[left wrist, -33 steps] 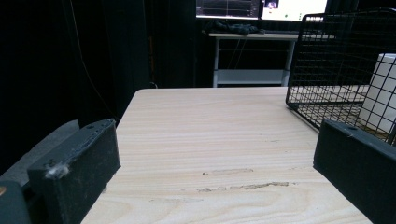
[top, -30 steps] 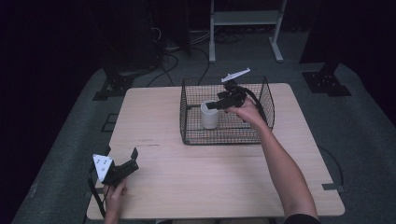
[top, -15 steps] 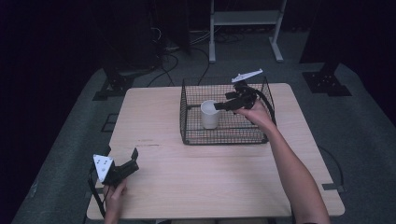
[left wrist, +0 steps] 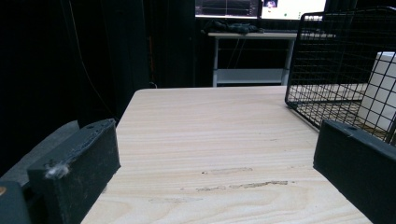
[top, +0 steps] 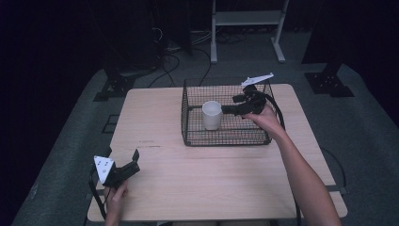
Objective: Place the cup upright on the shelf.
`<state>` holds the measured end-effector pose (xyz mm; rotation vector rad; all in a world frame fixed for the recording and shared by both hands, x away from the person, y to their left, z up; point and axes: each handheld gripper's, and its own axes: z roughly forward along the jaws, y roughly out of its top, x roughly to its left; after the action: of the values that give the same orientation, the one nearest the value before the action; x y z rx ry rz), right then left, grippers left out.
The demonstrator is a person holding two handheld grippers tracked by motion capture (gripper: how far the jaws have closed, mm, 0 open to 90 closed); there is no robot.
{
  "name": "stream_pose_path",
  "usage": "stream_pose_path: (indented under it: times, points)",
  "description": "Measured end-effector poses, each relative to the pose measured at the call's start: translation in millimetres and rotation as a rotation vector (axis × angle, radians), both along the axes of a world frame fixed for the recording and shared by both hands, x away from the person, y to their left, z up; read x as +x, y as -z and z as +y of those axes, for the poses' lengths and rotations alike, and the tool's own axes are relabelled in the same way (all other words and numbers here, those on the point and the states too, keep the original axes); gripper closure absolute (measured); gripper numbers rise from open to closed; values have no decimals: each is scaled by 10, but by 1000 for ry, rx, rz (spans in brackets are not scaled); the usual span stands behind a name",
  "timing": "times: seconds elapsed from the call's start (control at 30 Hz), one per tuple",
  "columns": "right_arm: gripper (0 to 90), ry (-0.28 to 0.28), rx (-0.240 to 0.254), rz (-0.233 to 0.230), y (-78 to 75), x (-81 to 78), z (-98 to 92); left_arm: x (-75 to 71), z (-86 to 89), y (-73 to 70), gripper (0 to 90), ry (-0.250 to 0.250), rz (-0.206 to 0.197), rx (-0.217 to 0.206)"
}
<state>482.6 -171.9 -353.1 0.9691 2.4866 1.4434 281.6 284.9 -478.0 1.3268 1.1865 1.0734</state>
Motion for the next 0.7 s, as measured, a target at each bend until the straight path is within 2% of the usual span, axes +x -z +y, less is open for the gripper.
stream_pose_path:
  times: [0.3, 0.43, 0.63, 0.7]
  points:
    - [132, -5, -20, 4, 3, -95, -55, 1, -2, 0, 0, 1, 0, 2]
    - [132, -15, -8, -11, -33, -164, -85, 1, -2, 0, 0, 1, 0, 2]
    - [132, -21, 13, -10, -15, -244, -158, 0, -4, 0, 0, 3, 0, 6]
    - [132, -26, 3, -12, -26, -274, -174, 0, -4, 0, 0, 2, 0, 5]
